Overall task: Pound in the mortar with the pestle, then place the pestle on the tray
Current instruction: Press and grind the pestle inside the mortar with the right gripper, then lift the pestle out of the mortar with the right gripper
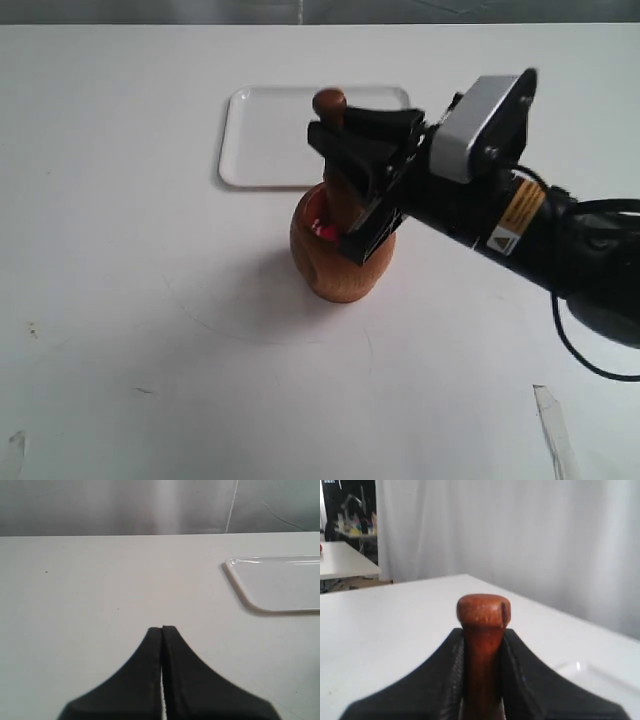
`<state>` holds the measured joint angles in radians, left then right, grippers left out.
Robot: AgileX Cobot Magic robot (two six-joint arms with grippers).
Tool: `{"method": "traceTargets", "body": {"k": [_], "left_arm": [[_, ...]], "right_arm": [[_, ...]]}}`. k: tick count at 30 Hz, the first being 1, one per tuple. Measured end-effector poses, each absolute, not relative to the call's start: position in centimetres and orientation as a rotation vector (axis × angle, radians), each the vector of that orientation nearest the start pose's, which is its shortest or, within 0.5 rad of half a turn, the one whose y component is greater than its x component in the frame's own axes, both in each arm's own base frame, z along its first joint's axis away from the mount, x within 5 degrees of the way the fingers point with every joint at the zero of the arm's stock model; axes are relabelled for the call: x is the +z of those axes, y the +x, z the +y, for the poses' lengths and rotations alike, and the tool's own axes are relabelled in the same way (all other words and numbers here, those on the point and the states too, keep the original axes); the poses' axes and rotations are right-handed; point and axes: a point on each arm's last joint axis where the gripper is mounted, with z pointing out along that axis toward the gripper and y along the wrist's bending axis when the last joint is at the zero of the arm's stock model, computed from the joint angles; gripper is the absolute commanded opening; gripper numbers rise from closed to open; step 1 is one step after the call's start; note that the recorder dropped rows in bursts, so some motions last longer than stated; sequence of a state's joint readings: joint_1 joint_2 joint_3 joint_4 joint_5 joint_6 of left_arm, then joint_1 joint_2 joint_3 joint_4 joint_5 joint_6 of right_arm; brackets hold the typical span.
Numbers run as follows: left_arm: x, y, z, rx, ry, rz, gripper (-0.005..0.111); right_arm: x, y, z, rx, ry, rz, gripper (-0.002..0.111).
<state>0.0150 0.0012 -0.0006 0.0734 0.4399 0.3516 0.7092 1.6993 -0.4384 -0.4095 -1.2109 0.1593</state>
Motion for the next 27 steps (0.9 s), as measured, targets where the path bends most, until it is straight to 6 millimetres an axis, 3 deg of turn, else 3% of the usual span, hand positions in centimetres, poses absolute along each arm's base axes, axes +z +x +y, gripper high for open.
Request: {"method": "traceTargets", "body": {"k": [2,4,10,13,17,19,23,25,27], "left_arm": [[17.4,5.1,0.4,0.320,0.367,1.901,0.000],[17.4,5.1,0.4,0.320,0.367,1.901,0.000],[17.4,5.1,0.4,0.320,0.367,1.901,0.000],[17.4,5.1,0.4,0.320,0.367,1.901,0.000],[17.4,5.1,0.4,0.320,0.367,1.901,0.000],[17.4,5.1,0.4,0.320,0.367,1.901,0.000],[17.4,5.1,0.4,0.320,0.367,1.901,0.000],[17.4,5.1,0.4,0.320,0.367,1.901,0.000],[17.4,5.1,0.4,0.320,0.367,1.901,0.000]], "right_arm": [[15.6,19.2,20.7,0.853,-0.818,1.466,0.000],[15.0,19.5,20.7,0.860,-0.777,1.472,0.000],[16.0,19.4,20.9,0.864,-0.817,1.444,0.000],[19.2,19.1,21.0,0.861,-0.837,1.333,0.000],[27.1,18.9,20.8,0.832,-0.785,1.067,0.000],[30.2,19.3,20.8,0.753,-0.808,1.063,0.000],[34.2,21.6,21.2,0.489,-0.906,1.267,0.000],[35.0,23.3,21.3,0.342,-0.943,1.397,0.000],[34.5,25.0,21.5,0.199,-0.985,1.529,0.000]]}}
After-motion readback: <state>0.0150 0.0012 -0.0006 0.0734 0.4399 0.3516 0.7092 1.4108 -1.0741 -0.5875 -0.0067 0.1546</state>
